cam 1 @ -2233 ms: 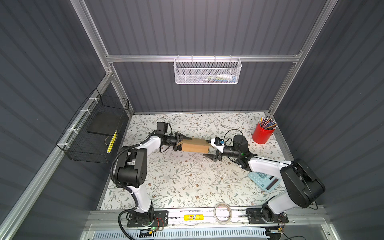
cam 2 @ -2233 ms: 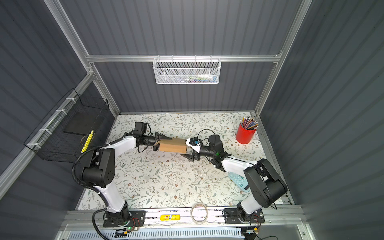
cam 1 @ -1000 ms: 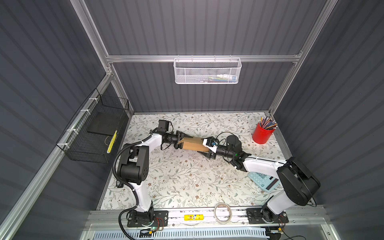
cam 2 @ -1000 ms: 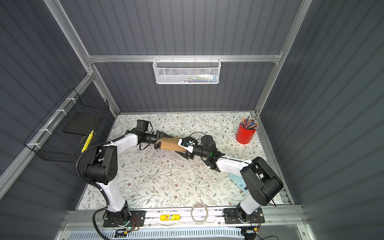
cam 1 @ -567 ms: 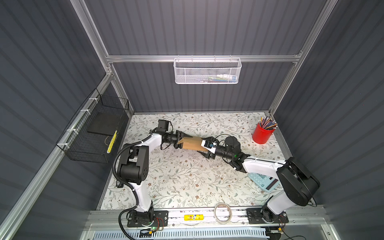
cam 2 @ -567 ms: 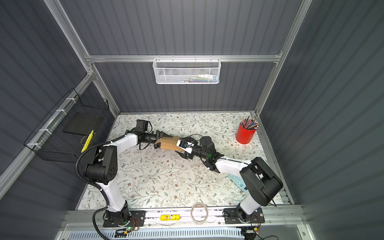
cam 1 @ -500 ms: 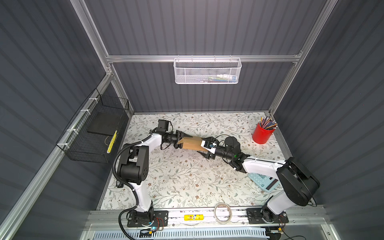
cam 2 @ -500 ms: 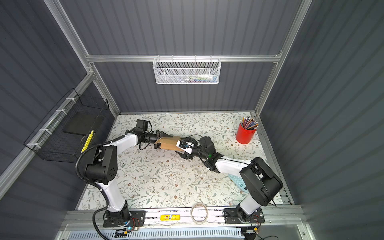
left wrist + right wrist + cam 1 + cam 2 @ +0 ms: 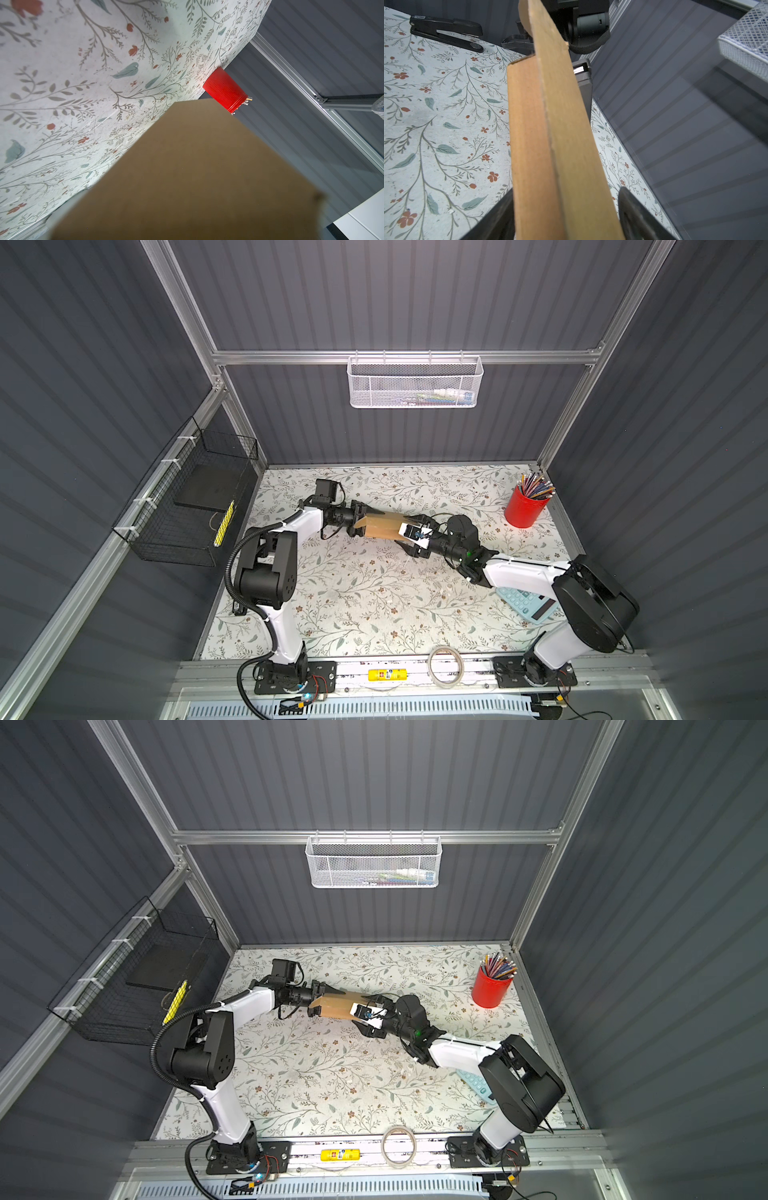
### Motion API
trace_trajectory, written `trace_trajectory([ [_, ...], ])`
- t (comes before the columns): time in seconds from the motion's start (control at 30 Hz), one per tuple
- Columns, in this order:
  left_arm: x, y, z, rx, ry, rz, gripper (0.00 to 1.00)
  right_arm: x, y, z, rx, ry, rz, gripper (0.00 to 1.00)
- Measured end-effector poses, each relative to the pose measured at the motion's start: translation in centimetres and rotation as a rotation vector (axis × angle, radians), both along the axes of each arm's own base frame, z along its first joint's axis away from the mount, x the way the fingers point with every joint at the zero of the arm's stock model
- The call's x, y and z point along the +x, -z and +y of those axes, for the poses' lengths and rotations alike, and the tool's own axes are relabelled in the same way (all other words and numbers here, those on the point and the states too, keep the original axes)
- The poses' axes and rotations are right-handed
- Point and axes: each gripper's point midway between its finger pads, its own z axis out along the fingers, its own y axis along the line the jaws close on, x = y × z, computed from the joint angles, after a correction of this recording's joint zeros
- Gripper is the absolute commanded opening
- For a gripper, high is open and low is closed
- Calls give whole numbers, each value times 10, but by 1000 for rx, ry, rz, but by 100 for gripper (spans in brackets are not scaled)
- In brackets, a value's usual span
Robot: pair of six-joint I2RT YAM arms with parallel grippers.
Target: Fold the paper box
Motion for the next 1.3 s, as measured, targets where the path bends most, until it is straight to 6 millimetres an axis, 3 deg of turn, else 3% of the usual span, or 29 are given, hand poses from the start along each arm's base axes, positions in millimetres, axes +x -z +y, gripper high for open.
trace_trajectory([
  [0.2,1,1,0,6,-6,3,25,1,0,-1,-12,7,-17,66],
  [0.43,1,1,1,8,-10,9,36,1,2,0,-28,5,-32,62],
  [1.3,4,-2,0,-6,-9,-10,62,-3,4,0,-67,9,-49,56],
])
